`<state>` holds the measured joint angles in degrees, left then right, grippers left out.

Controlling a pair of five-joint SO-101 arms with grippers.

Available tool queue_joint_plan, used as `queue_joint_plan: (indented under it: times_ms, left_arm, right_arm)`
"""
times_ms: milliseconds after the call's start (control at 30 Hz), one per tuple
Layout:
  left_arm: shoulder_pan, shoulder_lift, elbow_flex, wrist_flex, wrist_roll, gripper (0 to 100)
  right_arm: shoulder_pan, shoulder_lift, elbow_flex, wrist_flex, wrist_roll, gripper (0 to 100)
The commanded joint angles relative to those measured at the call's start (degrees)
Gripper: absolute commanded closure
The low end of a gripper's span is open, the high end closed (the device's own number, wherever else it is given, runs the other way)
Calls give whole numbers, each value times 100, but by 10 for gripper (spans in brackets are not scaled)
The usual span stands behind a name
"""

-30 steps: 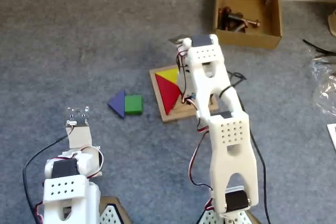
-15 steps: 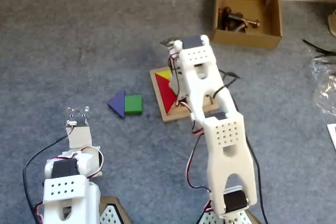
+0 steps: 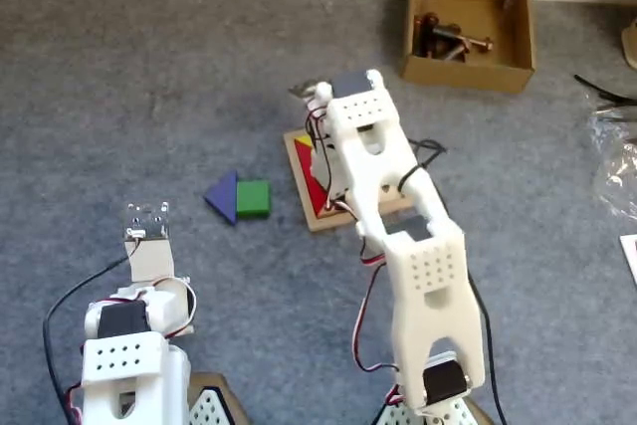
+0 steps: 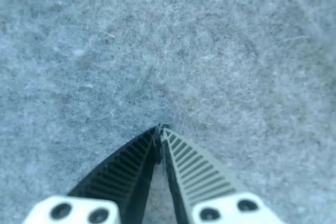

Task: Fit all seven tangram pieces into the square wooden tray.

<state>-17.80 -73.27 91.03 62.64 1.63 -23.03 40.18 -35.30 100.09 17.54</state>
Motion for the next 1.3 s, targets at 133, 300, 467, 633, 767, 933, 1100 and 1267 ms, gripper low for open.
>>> queue_joint_plan:
  times_ms: [133, 300, 467, 633, 767, 933, 1100, 1267]
  left_arm:
    - [-127, -22, -4, 79, 44, 995]
    - [-127, -22, -4, 79, 44, 995]
    - [-127, -22, -4, 79, 44, 995]
    - [-127, -22, -4, 79, 44, 995]
    - [-127, -22, -4, 79, 44, 995]
    - [-127, -22, -4, 79, 44, 995]
    - [-127, -22, -4, 79, 44, 995]
    - [-127, -22, -4, 79, 44, 995]
  right_arm:
    - [-31, -576, -40, 66, 62, 724]
    - [-66, -576, -136, -40, 62, 724]
    - [-242, -593, -708, 92, 35, 758]
    - [-673, -602, -778, 92, 62, 833]
    - [-1024, -602, -778, 92, 70, 824]
    - [-1305, -602, -778, 92, 352, 822]
    - [-1552, -593, -822, 84, 79, 822]
    - [-1842, -593, -822, 75, -703, 822]
